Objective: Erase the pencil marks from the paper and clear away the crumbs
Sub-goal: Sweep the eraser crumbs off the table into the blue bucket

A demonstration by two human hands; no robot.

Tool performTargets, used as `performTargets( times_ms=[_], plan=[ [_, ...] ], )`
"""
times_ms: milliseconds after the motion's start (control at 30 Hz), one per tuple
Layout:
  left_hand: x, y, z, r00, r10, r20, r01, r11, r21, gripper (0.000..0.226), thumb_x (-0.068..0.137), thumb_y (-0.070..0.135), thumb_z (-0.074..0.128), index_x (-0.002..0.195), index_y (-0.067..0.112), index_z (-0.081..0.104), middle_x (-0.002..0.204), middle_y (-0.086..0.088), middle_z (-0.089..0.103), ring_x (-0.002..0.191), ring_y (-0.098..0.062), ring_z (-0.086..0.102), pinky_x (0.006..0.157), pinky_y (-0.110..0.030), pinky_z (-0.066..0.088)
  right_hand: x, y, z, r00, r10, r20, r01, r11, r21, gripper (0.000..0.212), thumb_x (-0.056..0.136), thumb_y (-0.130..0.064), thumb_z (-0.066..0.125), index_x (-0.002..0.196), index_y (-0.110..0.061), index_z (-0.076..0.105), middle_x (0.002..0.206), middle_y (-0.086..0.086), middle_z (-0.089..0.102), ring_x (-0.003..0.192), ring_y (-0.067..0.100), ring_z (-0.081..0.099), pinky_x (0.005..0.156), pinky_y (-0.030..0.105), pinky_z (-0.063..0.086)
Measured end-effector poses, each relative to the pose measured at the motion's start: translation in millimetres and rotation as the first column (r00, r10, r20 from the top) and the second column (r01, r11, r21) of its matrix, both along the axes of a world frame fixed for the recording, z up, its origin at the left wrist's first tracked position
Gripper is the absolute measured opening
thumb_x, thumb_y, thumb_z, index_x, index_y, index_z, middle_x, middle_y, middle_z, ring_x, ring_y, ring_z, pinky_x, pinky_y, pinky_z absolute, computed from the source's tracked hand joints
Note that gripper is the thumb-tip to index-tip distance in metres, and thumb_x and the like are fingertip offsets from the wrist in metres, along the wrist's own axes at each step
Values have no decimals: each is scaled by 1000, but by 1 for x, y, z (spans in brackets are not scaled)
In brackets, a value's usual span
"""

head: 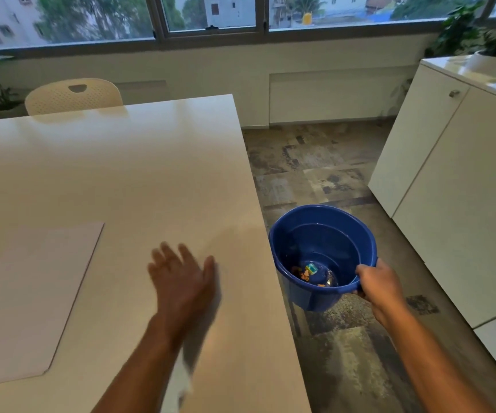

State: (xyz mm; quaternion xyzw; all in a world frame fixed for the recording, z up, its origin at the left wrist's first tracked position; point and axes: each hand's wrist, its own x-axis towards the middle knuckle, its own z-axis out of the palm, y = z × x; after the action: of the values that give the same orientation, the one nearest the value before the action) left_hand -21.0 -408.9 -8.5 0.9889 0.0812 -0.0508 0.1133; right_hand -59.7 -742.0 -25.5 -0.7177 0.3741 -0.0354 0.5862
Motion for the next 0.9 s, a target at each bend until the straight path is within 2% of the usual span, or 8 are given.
performTargets(
  times_ms=[67, 133, 333, 433, 600, 733, 833, 900],
  plan=[
    [-4, 23, -6, 999, 46, 3, -46, 999, 11, 83, 100, 61, 13, 157, 1, 8, 161, -33, -6, 150, -46, -9, 121, -56, -3, 0, 1, -1, 1000, -8, -8, 8, 1000, -8, 25, 89, -2, 48, 110, -12, 57, 87, 15, 62, 68, 23, 57, 55, 34, 47],
    [1, 17, -7, 1000, 16, 18, -16, 999, 27, 83, 100, 62, 15, 158, 4, 6, 161, -32, -7, 150, -45, -12, 121, -56, -5, -1, 2, -1, 1000, -6, -14, 6, 1000, -19, 25, 88, -3, 49, 110, -12, 57, 88, 17, 63, 68, 24, 58, 57, 36, 48],
    [37, -57, 1, 985, -170, 13, 170, 985, -7, 81, 99, 64, 15, 158, 13, -8, 160, -22, -27, 146, -37, -30, 120, -55, -13, -6, 7, 0, 1000, -12, -1, 12, 1000, -17, 30, 92, -4, 49, 119, -13, 56, 94, 16, 64, 71, 23, 60, 58, 33, 50],
    [52, -98, -2, 962, -273, 26, 273, 962, -25, 82, 97, 67, 11, 158, 15, -10, 158, -19, -31, 144, -36, -34, 118, -55, -16, -8, 8, 0, 1000, -19, -1, 18, 1000, -18, 29, 93, -3, 49, 120, -13, 55, 95, 16, 64, 71, 23, 61, 57, 32, 51],
    [56, -161, 0, 888, -453, 76, 458, 885, -76, 82, 97, 67, 8, 157, 15, -12, 158, -18, -33, 142, -33, -39, 116, -52, -23, -6, 9, 0, 1000, -23, 4, 23, 1000, -19, 26, 92, -5, 49, 115, -15, 56, 95, 15, 65, 76, 26, 63, 64, 37, 54],
    [36, -210, -7, 783, -619, 56, 615, 759, -214, 77, 103, 57, 20, 158, 12, -9, 161, -20, -26, 145, -34, -33, 117, -50, -21, -2, 3, -4, 1000, -11, 19, 11, 1000, 1, 22, 91, -5, 48, 107, -16, 59, 89, 16, 66, 68, 24, 60, 57, 35, 51],
    [26, -230, -21, 803, -596, 11, 590, 792, -157, 70, 106, 42, 29, 159, 8, -3, 163, -21, -18, 148, -37, -26, 119, -51, -17, -2, -8, -8, 999, 31, 33, -31, 1000, -2, 24, 90, -5, 48, 105, -19, 60, 87, 15, 67, 68, 25, 62, 55, 33, 51],
    [30, -234, -22, 818, -576, 5, 573, 812, -114, 70, 104, 27, 41, 159, 10, 0, 165, -19, -11, 150, -37, -22, 121, -52, -13, -1, -21, -13, 998, 55, 37, -55, 998, 5, 26, 89, -6, 48, 107, -22, 59, 90, 14, 68, 74, 29, 66, 61, 38, 58]
  ],
)
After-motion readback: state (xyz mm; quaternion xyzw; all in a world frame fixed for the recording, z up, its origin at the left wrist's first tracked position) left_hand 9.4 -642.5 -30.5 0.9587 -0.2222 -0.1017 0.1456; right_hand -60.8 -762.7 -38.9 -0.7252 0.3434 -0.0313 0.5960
